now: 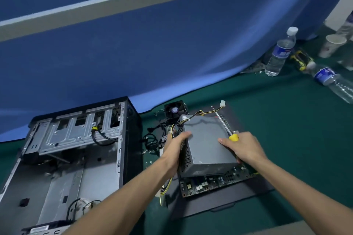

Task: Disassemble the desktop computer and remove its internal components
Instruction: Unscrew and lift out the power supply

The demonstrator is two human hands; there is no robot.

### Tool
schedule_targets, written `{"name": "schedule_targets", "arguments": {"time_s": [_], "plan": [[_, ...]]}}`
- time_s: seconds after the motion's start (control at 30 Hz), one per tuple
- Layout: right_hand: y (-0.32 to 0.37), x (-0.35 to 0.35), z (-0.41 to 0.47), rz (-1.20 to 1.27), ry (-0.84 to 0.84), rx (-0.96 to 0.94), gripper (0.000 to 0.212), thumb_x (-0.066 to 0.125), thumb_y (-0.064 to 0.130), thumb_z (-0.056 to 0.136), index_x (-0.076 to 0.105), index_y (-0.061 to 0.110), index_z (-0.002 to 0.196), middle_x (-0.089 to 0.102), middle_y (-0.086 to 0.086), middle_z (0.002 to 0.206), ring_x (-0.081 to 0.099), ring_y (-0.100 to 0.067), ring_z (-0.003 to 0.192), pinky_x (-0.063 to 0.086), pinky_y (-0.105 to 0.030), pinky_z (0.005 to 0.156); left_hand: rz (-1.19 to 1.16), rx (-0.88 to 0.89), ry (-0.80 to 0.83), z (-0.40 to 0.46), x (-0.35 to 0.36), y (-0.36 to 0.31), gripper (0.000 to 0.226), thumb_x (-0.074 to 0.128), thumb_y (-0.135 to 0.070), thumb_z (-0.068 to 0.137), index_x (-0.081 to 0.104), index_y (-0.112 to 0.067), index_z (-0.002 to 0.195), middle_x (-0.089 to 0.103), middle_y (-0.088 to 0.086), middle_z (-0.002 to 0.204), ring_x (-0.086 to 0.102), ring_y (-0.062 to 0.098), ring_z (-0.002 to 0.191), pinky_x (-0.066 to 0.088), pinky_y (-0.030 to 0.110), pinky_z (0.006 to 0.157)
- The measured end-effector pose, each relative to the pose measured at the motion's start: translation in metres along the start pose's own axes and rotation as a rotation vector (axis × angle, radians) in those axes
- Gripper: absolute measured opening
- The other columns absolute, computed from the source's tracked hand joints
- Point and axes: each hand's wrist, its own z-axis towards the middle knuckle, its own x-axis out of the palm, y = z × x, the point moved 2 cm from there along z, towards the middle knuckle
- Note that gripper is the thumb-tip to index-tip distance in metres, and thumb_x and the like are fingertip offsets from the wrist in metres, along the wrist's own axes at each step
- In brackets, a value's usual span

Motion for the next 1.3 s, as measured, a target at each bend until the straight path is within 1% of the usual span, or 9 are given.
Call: {"name": "schedule_targets", "arguments": {"time_s": [0.2, 0.3, 0.47, 0.63, 0.7, 0.87, 1.03, 1.13, 1.3], "plan": [[-0.007, 0.001, 0.012, -0.058, -0.029, 0.013, 0.049, 0.069, 0.050, 0.078, 0.059, 0.004, 0.065, 0.061, -0.009, 0.054, 0.064, -0.030, 0.063, 0.053, -0.036, 0.065, 0.248, -0.060, -0.111, 0.011, 0.010, 0.008, 0.076, 0.067, -0.046, 0.082, 0.031, -0.016, 0.142, 0.044, 0.006, 0.142, 0.043, 0.027, 0.129, 0.032, 0.044, 0.110], [-0.009, -0.002, 0.018, -0.078, -0.075, 0.018, 0.049, 0.069, 0.050, 0.078, 0.051, 0.010, 0.055, 0.059, -0.007, 0.052, 0.061, -0.029, 0.059, 0.045, -0.031, 0.055, 0.281, -0.102, -0.138, 0.014, 0.020, 0.002, 0.050, 0.058, -0.042, 0.089, 0.047, -0.012, 0.127, 0.052, 0.013, 0.132, 0.051, 0.031, 0.118, 0.039, 0.043, 0.105], [-0.008, -0.010, 0.023, -0.187, -0.082, 0.022, 0.051, 0.062, 0.056, 0.080, 0.044, 0.016, 0.054, 0.055, 0.000, 0.048, 0.053, -0.018, 0.052, 0.031, -0.027, 0.045, 0.313, -0.143, -0.164, 0.022, 0.026, -0.007, 0.056, 0.048, -0.037, 0.095, 0.036, -0.002, 0.137, 0.049, 0.020, 0.134, 0.048, 0.037, 0.123, 0.038, 0.049, 0.105], [-0.006, -0.010, 0.012, -0.278, -0.195, -0.022, 0.040, 0.052, 0.053, 0.088, 0.054, 0.015, 0.076, 0.059, -0.003, 0.077, 0.056, -0.026, 0.069, 0.042, -0.031, 0.057, 0.377, -0.123, -0.173, 0.019, 0.005, -0.015, 0.042, 0.049, -0.024, 0.095, 0.045, 0.000, 0.129, 0.060, 0.021, 0.120, 0.057, 0.035, 0.109, 0.047, 0.043, 0.094], [0.003, -0.014, 0.003, -0.272, -0.322, -0.079, 0.034, 0.046, 0.047, 0.092, 0.052, 0.014, 0.084, 0.054, -0.003, 0.088, 0.052, -0.028, 0.070, 0.040, -0.034, 0.062, 0.413, -0.054, -0.160, 0.015, -0.006, -0.020, 0.017, 0.048, -0.019, 0.095, 0.056, -0.007, 0.104, 0.064, 0.017, 0.095, 0.058, 0.028, 0.085, 0.047, 0.035, 0.076], [0.046, -0.002, -0.020, -0.060, -0.239, -0.176, 0.021, 0.044, 0.031, 0.090, 0.046, 0.013, 0.079, 0.055, -0.004, 0.077, 0.051, -0.027, 0.068, 0.038, -0.036, 0.059, 0.854, 0.248, -0.237, 0.001, -0.049, -0.028, 0.020, 0.046, -0.020, 0.094, 0.060, -0.017, 0.080, 0.065, 0.003, 0.078, 0.061, 0.022, 0.074, 0.049, 0.032, 0.069], [0.089, 0.034, -0.038, 0.643, 0.038, -0.044, 0.017, 0.046, 0.022, 0.094, 0.053, 0.010, 0.085, 0.051, -0.003, 0.063, 0.047, -0.017, 0.046, 0.042, -0.033, 0.054, 1.486, 0.499, -0.465, -0.019, -0.095, -0.029, 0.041, 0.042, -0.035, 0.093, 0.036, -0.019, 0.056, 0.046, -0.004, 0.055, 0.047, 0.022, 0.059, 0.029, 0.030, 0.052], [0.111, 0.043, -0.042, 0.792, -0.011, -0.109, 0.016, 0.044, 0.024, 0.099, 0.052, 0.018, 0.087, 0.053, 0.000, 0.064, 0.048, -0.011, 0.041, 0.044, -0.030, 0.048, 1.643, 0.489, -0.458, -0.023, -0.120, -0.020, 0.035, 0.045, -0.033, 0.091, 0.039, -0.018, 0.060, 0.057, -0.001, 0.063, 0.055, 0.024, 0.063, 0.028, 0.029, 0.051], [0.136, 0.043, -0.029, 0.684, -0.070, -0.193, 0.010, 0.045, 0.025, 0.099, 0.051, 0.024, 0.092, 0.059, -0.003, 0.070, 0.051, -0.010, 0.040, 0.048, -0.030, 0.046, 1.595, 0.509, -0.435, -0.021, -0.135, -0.006, 0.024, 0.061, -0.023, 0.080, 0.054, -0.013, 0.060, 0.063, 0.006, 0.063, 0.061, 0.029, 0.064, 0.033, 0.029, 0.049]]}}
